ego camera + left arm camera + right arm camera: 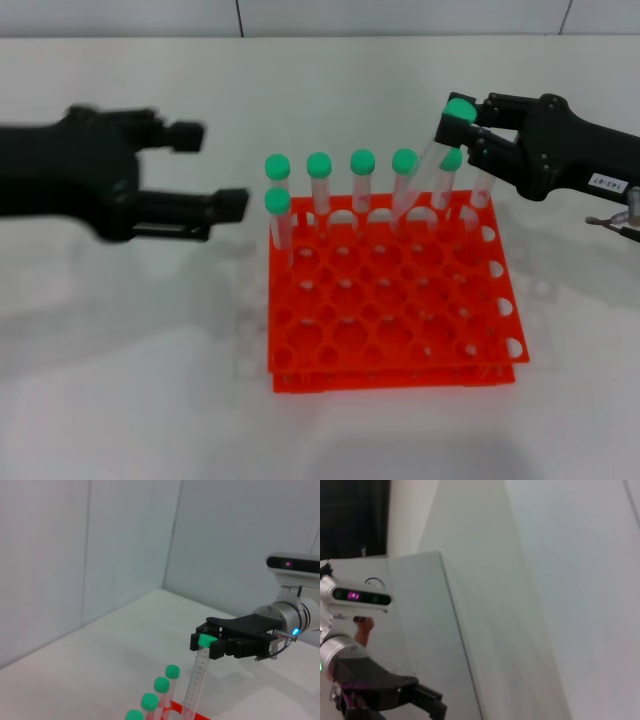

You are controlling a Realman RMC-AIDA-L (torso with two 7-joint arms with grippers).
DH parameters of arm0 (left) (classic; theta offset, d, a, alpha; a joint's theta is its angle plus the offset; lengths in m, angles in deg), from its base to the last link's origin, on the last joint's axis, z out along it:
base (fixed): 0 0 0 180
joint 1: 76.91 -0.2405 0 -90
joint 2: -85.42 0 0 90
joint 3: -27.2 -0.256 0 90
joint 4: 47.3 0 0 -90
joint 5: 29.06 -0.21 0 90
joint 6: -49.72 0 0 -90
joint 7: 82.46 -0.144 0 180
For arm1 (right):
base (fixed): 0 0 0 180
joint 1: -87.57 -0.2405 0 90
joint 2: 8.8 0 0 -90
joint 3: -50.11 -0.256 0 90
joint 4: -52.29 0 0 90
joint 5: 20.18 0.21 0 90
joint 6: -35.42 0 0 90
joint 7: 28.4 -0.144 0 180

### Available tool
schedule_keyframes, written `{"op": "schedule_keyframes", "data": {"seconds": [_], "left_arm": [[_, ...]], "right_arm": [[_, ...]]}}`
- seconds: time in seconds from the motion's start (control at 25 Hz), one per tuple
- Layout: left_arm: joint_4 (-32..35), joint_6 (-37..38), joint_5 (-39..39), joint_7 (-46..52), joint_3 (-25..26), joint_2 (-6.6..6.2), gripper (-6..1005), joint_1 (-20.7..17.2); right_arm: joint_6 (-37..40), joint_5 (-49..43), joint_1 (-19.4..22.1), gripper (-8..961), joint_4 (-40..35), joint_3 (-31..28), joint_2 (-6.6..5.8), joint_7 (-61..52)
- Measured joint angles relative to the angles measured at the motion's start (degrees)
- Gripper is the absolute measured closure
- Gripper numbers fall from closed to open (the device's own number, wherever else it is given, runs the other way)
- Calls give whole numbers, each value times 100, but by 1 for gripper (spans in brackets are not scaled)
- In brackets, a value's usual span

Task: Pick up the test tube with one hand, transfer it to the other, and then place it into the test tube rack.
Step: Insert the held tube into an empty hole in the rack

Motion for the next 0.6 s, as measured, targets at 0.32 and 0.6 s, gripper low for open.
{"op": "schedule_keyframes", "data": {"seconds": [0.32, 0.6], "left_arm": [[-313, -452, 318, -1265, -22, 42, 123, -1302], [-1852, -800, 695, -2775, 100, 43, 125, -1631]], "right_arm": [[-55, -286, -64, 692, -508, 38, -22, -385], [-109, -366, -94, 692, -867, 38, -123, -680]]}}
